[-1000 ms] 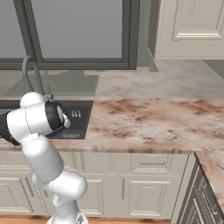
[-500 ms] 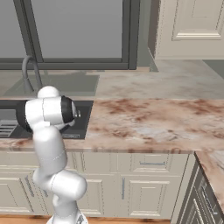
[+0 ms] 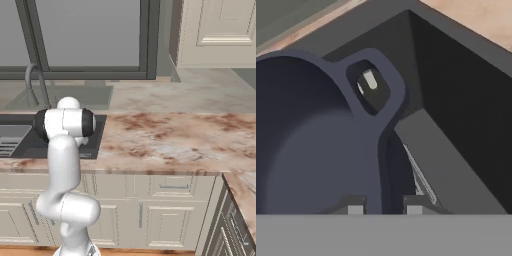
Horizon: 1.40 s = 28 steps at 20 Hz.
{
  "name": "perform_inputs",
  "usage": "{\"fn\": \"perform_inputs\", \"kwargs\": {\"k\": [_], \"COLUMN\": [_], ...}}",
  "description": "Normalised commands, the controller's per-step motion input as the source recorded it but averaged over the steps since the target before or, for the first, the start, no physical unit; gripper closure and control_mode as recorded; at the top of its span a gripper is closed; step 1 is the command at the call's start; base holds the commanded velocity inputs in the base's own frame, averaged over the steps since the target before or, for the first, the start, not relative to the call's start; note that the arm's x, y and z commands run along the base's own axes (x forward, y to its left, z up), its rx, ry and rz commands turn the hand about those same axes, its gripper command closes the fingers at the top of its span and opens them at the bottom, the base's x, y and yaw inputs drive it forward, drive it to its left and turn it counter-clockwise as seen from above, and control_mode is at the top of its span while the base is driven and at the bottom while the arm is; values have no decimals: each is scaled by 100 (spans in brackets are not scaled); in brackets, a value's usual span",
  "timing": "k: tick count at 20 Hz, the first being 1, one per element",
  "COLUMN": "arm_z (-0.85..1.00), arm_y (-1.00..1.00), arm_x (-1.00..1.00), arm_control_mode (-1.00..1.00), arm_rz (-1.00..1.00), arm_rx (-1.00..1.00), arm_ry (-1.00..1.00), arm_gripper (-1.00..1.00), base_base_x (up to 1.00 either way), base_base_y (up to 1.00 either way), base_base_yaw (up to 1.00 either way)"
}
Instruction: Move the pot and pan from the stove into the sink.
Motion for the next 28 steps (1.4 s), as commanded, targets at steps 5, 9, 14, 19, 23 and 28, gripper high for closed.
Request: {"fn": "perform_inputs", "kwargs": {"k": [5,9,14,19,23,28], "arm_z": [-5,-19,-16,-4,-21,-14], "arm_y": [10,33,24,3,4,5], "arm_x": [14,49,44,11,29,24], "arm_control_mode": [-100,-100,-100,-100,-100,-100], "arm_rz": [-3,-11,-12,-2,-2,-2], "arm_rx": [0,-2,-2,0,0,0], "arm_ry": [0,0,0,0,0,-1], "arm_gripper": [100,100,100,100,100,100], "base_base_x": [0,0,0,0,0,0], "base_base_y": [0,0,0,0,0,0], "base_base_yaw": [0,0,0,0,0,0]}}
